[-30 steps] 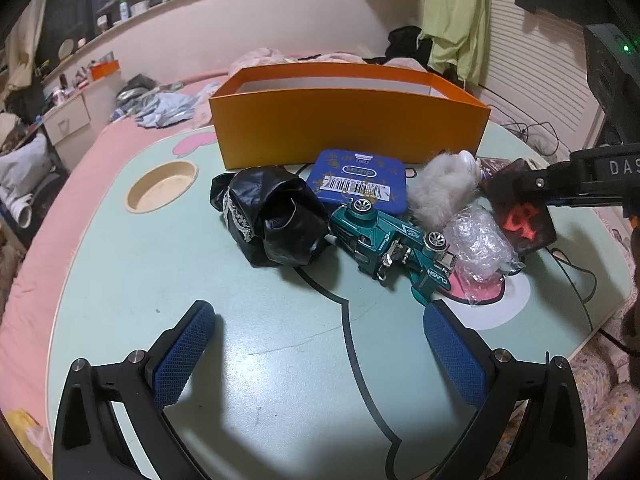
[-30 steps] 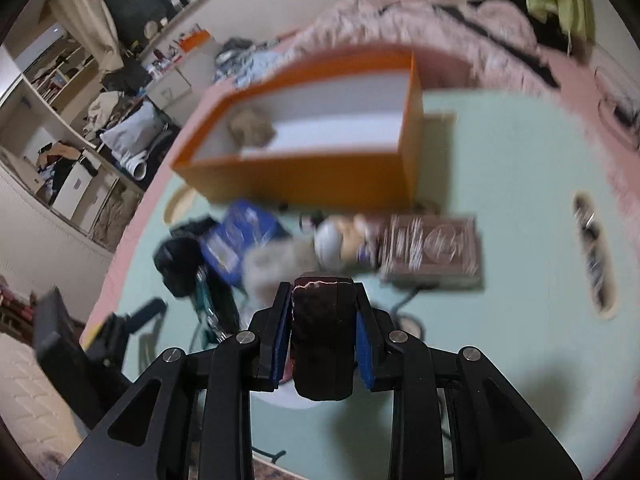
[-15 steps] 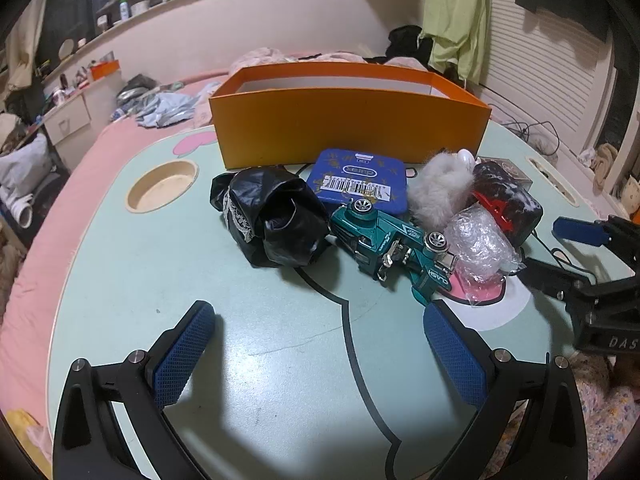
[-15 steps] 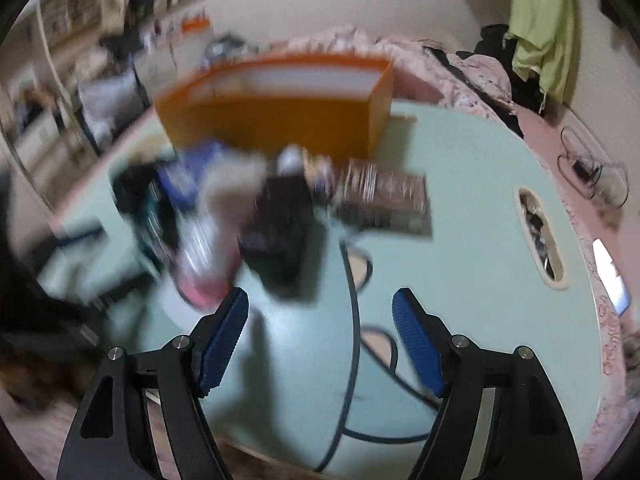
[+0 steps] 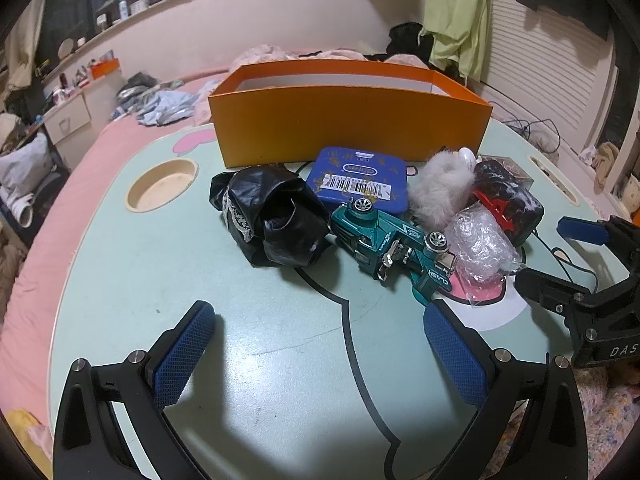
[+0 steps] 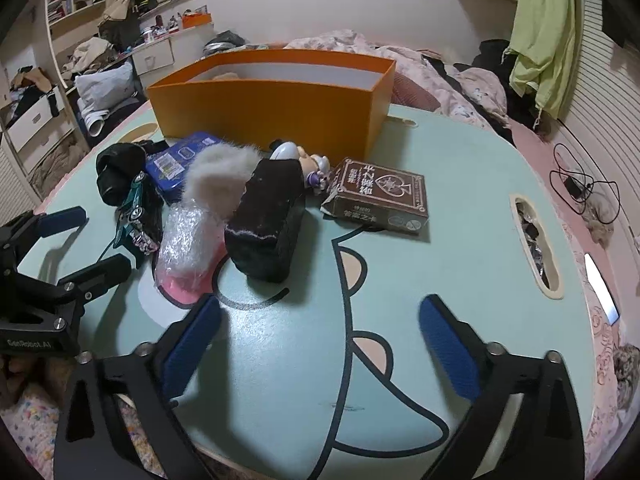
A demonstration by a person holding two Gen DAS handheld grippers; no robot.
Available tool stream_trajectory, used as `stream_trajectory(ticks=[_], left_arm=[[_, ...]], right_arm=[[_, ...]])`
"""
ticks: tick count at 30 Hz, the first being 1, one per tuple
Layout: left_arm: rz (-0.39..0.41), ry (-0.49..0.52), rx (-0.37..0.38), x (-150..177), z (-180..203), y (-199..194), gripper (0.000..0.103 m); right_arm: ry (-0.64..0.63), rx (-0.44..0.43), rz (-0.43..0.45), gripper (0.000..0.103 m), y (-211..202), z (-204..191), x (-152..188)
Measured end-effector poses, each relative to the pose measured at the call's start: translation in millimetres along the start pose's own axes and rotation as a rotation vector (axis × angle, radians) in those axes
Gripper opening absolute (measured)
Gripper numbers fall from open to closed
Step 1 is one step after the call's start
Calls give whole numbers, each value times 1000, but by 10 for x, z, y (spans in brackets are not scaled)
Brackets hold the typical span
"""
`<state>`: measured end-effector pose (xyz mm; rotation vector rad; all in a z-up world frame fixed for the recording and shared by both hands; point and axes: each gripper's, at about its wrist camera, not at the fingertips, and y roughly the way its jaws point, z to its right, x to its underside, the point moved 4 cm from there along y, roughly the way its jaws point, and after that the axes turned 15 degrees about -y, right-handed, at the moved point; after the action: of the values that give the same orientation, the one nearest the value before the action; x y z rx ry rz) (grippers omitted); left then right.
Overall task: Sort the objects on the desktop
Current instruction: 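Grasp the brown fur ball in the box with the left gripper, set it on the table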
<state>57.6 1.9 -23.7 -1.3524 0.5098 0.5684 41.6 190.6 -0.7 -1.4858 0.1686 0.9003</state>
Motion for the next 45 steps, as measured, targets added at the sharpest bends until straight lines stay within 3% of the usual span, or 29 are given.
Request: stream_trajectory(ticks=[7, 9, 12, 16, 19, 21, 23, 26, 31, 37, 39, 41, 43, 44, 45], left_arm=[[-16, 9, 2, 6, 21, -17, 103], [-7, 9, 16, -24, 26, -81, 97], [51, -22, 62, -259, 10, -290, 95], [55, -48, 108, -770, 51, -366, 87], [8, -19, 73, -1186, 131, -208, 83], [-48, -6, 52, -1439, 175, -12, 61], [-126, -8, 14, -1636, 177, 238, 51], [-202, -8, -50, -1880, 199, 559, 51], [-206, 40, -194, -2103, 295, 930, 51], [-270, 77, -218, -2093, 373, 1221, 51], [-288, 127, -263, -2069, 418, 1354, 52], [-306, 138, -311, -2044, 379, 1457, 61], [-322, 127, -316, -2014, 355, 1521, 61], [-318, 134, -310, -2000, 372, 1515, 58], [-307, 153, -297, -1979, 406, 1492, 37]], right_arm=[[-1, 0, 1, 102, -20, 1, -4], [0, 0, 2, 102, -25, 2, -6], [0, -2, 4, 102, -28, 32, -18], [0, -2, 4, 103, -11, 25, 13], [-2, -5, 6, 103, 10, 43, 30], [-3, -6, 8, 103, 59, -25, 53], [-4, -6, 9, 103, 139, -87, 40], [-3, -6, 9, 103, 148, -104, 55], [-3, -8, 14, 103, 153, -113, 74], [-4, -11, 20, 103, 171, -101, 98], [-4, -11, 21, 103, 178, -102, 92], [-3, -11, 22, 103, 178, -115, 107], [-3, -10, 23, 103, 183, -116, 104], [-3, -10, 23, 103, 179, -116, 107], [-4, -9, 24, 103, 186, -116, 100]])
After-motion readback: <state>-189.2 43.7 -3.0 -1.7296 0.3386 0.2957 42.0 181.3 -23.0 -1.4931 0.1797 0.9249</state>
